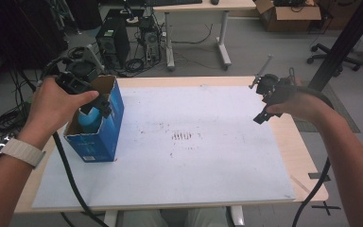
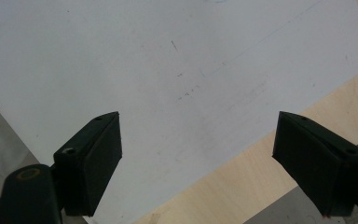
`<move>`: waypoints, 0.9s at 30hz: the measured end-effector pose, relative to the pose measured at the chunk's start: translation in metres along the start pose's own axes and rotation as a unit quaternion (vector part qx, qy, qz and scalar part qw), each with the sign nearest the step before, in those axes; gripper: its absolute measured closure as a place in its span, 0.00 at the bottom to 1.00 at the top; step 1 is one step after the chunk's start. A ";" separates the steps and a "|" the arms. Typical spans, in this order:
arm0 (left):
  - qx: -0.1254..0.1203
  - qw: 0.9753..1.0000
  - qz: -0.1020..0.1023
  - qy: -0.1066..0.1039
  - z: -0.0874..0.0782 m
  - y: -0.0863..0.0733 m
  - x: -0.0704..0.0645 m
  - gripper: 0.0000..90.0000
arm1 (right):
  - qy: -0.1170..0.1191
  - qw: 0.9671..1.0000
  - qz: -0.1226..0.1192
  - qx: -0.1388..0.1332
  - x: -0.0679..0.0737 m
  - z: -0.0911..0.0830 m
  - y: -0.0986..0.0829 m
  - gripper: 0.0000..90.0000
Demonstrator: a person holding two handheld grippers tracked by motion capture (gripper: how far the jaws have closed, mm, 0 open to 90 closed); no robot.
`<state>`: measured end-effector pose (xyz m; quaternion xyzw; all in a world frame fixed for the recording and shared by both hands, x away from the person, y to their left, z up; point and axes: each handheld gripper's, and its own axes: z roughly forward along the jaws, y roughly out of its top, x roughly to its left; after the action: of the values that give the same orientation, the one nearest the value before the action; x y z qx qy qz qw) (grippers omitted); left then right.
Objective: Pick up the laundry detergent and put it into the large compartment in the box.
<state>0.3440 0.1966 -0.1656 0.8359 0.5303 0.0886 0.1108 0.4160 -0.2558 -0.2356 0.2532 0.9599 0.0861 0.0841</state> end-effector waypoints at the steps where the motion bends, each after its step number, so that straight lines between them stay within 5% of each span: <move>1: 0.000 1.000 0.000 0.000 0.000 0.000 0.000 0.20 | 0.000 1.000 0.000 0.000 0.000 0.000 0.000 0.17; 13: -0.010 0.997 0.075 -0.021 -0.010 -0.002 -0.049 0.09 | 0.000 1.000 0.002 0.001 0.002 -0.003 -0.001 0.17; 27: -0.012 0.992 0.115 -0.040 -0.008 -0.005 -0.073 0.05 | 0.003 1.000 -0.006 -0.004 0.005 -0.001 0.008 0.17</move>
<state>0.3066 0.1335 -0.1616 0.8929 0.4245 0.0741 0.1309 0.4151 -0.2471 -0.2332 0.2464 0.9614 0.0907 0.0826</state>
